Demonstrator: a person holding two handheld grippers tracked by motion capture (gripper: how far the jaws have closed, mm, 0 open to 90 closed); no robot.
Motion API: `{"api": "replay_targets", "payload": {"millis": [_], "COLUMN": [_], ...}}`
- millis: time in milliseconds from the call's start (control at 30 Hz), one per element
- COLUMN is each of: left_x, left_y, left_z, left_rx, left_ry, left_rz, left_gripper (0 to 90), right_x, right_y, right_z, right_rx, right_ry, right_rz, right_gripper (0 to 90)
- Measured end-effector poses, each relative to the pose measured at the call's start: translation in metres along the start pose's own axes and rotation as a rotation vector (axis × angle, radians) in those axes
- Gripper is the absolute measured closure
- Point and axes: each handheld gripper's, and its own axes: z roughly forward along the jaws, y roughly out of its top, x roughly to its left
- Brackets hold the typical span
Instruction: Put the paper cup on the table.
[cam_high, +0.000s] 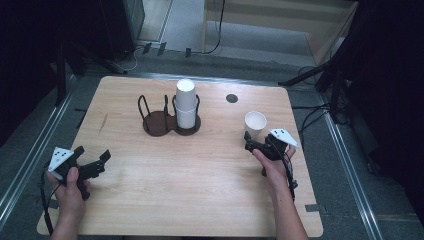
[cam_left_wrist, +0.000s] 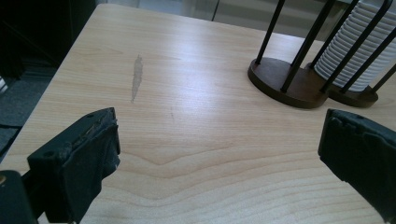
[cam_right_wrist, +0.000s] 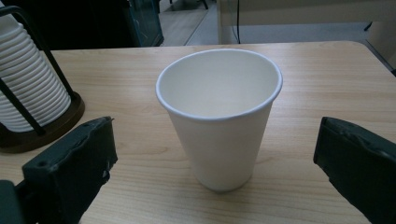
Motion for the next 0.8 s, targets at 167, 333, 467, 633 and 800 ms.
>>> {"api": "replay_targets", "payload": {"millis": [167, 333, 467, 633, 800], "left_x": [0.0, 0.0, 0.0, -0.001, -0.001], "left_y": [0.0, 0.0, 0.0, -0.001, -0.001], "left_z": [0.0, 0.0, -0.001, -0.001, -0.001], "left_rx": [-0.002, -0.002, 0.0, -0.001, -0.001], "left_ry": [-0.003, -0.002, -0.003, -0.001, 0.0], "left_rz": [-0.005, -0.007, -0.004, -0.003, 0.002], "left_gripper": [0.0, 0.0, 0.0, 0.0, 0.0], "right_x": [-0.002, -0.005, -0.01, -0.017, -0.024], "right_y": [-0.002, -0.004, -0.009, -0.015, -0.021], "right_z": [-0.015, -0.029, -0.039, -0.051, -0.059], "right_rx": [-0.018, -0.034, -0.04, -0.043, -0.04], "right_ry": [0.016, 0.022, 0.016, 0.007, -0.004], "right_rz": [0.001, -0.006, 0.007, 0.018, 0.022], "right_gripper": [0.0, 0.0, 0.0, 0.0, 0.0]}}
